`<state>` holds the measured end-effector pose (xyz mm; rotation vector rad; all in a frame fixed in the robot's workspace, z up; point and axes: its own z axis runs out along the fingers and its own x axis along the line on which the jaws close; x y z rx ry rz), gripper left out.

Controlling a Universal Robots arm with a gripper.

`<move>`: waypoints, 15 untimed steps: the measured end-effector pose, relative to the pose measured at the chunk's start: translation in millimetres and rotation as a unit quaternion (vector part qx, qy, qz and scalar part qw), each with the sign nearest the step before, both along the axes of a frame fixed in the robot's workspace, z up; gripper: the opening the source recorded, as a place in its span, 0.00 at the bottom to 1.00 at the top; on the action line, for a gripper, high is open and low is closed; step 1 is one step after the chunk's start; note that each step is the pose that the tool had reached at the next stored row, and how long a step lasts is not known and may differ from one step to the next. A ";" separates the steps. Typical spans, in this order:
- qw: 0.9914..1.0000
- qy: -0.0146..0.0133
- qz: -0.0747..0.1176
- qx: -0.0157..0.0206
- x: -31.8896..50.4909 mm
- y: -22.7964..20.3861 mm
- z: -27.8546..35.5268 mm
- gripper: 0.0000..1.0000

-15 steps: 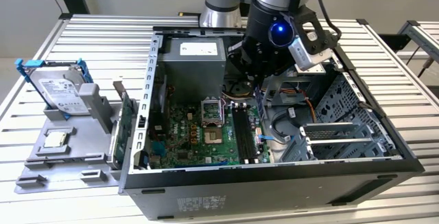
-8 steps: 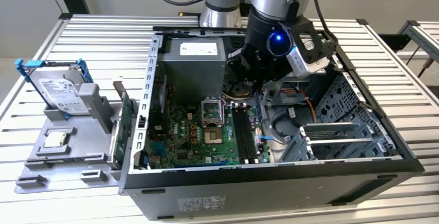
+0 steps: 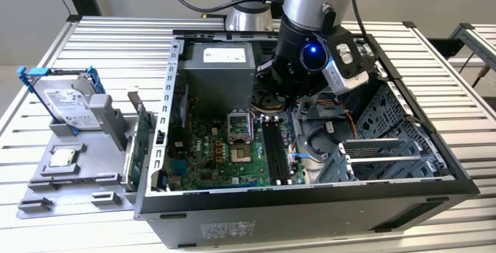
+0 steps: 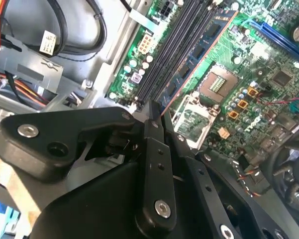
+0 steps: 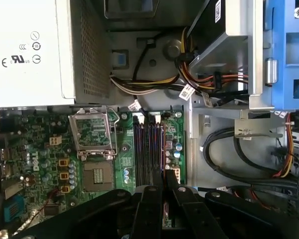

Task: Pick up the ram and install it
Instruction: 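Insert the ram into the slot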

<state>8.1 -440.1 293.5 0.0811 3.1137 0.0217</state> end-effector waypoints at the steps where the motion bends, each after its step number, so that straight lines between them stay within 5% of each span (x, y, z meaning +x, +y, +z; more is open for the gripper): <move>1: 1.000 0.000 0.000 0.000 0.0 0.0 0.0 0.00; 9: 1.000 0.000 0.000 0.000 0.0 0.1 -0.7 0.00; 15: 1.000 0.000 0.000 0.000 0.0 0.0 -11.2 0.00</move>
